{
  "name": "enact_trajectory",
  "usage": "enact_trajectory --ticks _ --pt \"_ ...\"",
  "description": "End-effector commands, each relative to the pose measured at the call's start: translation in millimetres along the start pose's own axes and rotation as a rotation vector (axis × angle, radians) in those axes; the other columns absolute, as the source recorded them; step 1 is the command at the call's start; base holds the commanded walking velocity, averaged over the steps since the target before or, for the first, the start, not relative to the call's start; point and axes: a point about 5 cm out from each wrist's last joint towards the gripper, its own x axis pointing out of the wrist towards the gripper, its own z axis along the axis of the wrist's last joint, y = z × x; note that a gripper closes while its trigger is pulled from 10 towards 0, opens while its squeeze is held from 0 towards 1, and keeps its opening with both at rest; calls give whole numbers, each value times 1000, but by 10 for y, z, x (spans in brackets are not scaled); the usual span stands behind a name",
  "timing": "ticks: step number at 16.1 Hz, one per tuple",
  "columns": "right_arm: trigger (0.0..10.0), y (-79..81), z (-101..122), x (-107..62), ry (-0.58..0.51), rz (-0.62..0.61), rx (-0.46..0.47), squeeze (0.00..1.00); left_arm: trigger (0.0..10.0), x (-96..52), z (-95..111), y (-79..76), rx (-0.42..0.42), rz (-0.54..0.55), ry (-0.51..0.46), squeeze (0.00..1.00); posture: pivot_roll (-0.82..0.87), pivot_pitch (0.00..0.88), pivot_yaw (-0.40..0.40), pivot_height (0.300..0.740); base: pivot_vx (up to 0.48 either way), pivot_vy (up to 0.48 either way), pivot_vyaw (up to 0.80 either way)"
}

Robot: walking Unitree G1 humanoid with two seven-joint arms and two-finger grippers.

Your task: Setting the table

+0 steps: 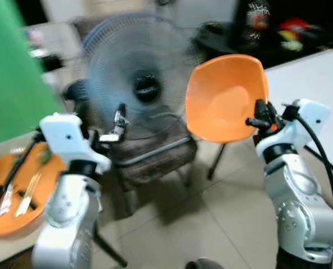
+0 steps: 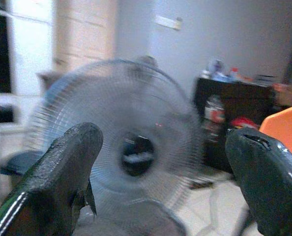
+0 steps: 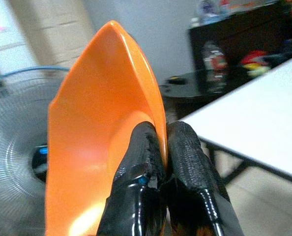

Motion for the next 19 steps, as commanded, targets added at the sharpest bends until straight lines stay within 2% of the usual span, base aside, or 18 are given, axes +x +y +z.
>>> enact_trajectory --ticks 1,3,4,5,6,9,10,11,14,16,19 --pt "10000 58 30 -14 -11 27 13 0 10000 -16 3 80 43 52 -14 0 20 0 7 740 0 0 -800" --pt "10000 71 35 -31 -1 43 16 0 10000 -8 -9 135 76 74 -4 0 15 0 17 740 0 0 -800" --pt "10000 69 42 -42 -1 48 17 0 10000 0 -63 157 98 51 55 0 15 0 20 740 0 0 -800" --pt "10000 31 64 -43 -25 -1 6 0 10000 15 -54 167 137 -14 58 0 12 0 22 740 0 0 -800" --pt "10000 38 63 -36 -20 6 18 0 10000 28 -9 150 167 -75 37 0 13 0 35 740 0 0 -800" --pt "10000 -25 11 -19 9 -24 2 0 10000 69 -22 125 177 -87 33 0 17 0 30 740 0 0 -800" --pt "10000 -23 1 -18 42 -16 54 0 10000 51 -20 129 179 -81 53 0 17 0 33 740 0 0 -800" --pt "10000 -8 4 -16 52 24 53 0 10000 18 -38 124 159 -89 73 0 23 0 26 740 0 0 -800" --pt "10000 42 -13 22 69 66 7 0 10000 -13 -127 111 185 -115 122 0 12 0 21 740 0 0 -800" --pt "10000 44 -66 41 99 69 -23 0 10000 13 -182 110 180 -91 146 0 3 0 10 740 0 0 -800" --pt "10000 78 -89 22 114 100 -59 0 10000 15 -206 212 193 -72 167 0 -4 0 9 740 324 0 -181"
